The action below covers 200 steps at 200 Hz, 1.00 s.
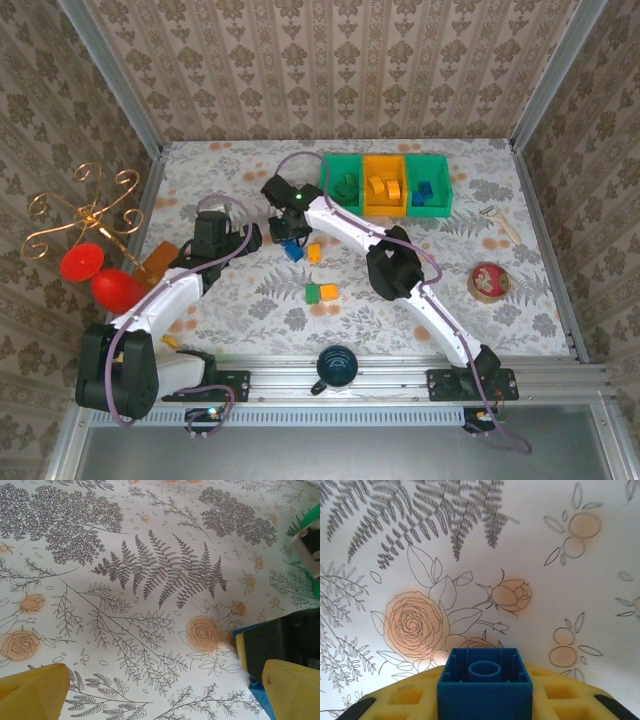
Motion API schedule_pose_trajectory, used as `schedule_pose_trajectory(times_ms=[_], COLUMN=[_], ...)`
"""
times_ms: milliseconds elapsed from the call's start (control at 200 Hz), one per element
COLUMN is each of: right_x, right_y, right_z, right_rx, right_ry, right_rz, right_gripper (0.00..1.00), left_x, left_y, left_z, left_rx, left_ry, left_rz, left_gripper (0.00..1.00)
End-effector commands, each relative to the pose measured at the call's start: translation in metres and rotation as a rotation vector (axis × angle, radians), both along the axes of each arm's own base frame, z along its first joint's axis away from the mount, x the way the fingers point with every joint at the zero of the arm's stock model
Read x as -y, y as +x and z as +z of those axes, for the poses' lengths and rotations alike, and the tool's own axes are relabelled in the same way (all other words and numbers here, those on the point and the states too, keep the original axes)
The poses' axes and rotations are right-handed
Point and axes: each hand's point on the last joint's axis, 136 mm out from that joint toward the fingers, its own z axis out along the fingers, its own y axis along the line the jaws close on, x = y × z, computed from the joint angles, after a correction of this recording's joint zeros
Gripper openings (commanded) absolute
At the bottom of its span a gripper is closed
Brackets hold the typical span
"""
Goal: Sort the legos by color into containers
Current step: Pick up the lego from the center of the table, then place the lego in the container.
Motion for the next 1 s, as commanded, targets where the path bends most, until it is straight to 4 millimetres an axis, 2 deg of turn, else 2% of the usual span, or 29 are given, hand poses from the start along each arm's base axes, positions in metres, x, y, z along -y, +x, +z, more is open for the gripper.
schedule_pose_trajectory(times_ms=[0, 235, 440, 555, 715, 995], right_x=[0.006, 0.032, 0.072, 0.104, 0.159, 0.268], right_y=[0.006, 0.011, 0.014, 0.013, 0.011, 0.0], right_z=[0.072, 0.116, 0.144, 0.155, 0.164, 0.157], right_rx=[0.094, 0.189, 0.248, 0.276, 0.298, 0.299], right_ry=[0.061, 0.053, 0.057, 0.052, 0.052, -0.009], right_rz=[0.01, -0.022, -0.096, -0.158, -0.275, -0.496], right_gripper=[0.22, 0.19, 0.19, 0.19, 0.19, 0.19], left_x=[-0.004, -0.011, -0.016, -0.02, -0.026, -0.034], left_y=[-0.001, -0.003, -0.004, -0.004, -0.005, -0.006], left_z=[0.002, 0.003, 0.004, 0.002, 0.002, 0.005], left_rx=[0.009, 0.017, 0.021, 0.016, 0.022, 0.036], left_ry=[-0.019, -0.015, -0.019, -0.038, -0.069, -0.086], left_rz=[0.022, 0.041, 0.056, 0.065, 0.088, 0.116], left_gripper=[1.0, 1.0, 1.0, 1.0, 1.0, 1.0])
